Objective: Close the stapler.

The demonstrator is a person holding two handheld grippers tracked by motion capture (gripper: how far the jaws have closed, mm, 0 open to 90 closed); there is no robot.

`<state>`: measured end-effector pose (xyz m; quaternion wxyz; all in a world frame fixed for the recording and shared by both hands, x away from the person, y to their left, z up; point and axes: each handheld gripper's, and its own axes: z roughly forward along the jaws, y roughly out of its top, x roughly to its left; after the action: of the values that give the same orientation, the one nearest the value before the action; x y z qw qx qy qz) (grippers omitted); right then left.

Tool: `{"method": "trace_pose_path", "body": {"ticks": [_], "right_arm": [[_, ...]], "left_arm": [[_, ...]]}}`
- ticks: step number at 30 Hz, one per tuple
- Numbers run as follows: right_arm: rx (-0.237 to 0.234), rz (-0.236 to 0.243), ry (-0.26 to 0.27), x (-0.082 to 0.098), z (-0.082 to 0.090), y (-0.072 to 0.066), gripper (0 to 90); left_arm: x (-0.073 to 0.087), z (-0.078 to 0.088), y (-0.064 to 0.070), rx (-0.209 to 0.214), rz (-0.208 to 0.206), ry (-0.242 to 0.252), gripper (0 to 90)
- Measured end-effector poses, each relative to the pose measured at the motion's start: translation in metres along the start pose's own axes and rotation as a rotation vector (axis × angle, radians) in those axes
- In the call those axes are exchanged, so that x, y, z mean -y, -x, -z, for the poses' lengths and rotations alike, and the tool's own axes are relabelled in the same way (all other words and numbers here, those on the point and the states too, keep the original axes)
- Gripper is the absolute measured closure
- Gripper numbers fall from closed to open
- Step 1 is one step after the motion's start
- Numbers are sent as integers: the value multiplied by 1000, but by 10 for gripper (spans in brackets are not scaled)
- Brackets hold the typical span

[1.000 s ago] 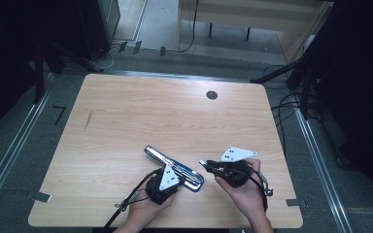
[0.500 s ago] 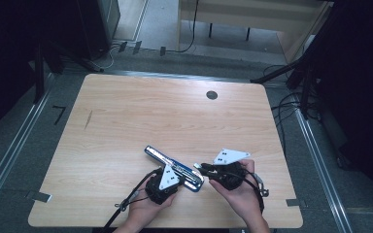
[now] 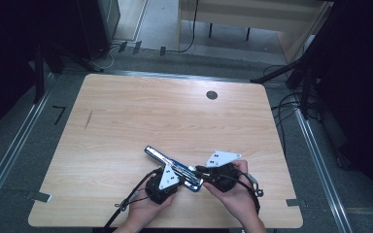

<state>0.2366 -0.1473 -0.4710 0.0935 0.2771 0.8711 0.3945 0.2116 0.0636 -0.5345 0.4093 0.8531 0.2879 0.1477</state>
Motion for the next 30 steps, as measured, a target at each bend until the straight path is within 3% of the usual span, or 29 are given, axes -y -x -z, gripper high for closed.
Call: {"method": "trace_pose_path", "body": {"ticks": [13,30], "right_arm": [[-3,4,-47,-6,-8,-8,799],[22,9,-165,-8,-23,-10,799]], "left_arm": [[0,0,0,2,3,-1,900],[0,0,0,1,1,2,900]]}}
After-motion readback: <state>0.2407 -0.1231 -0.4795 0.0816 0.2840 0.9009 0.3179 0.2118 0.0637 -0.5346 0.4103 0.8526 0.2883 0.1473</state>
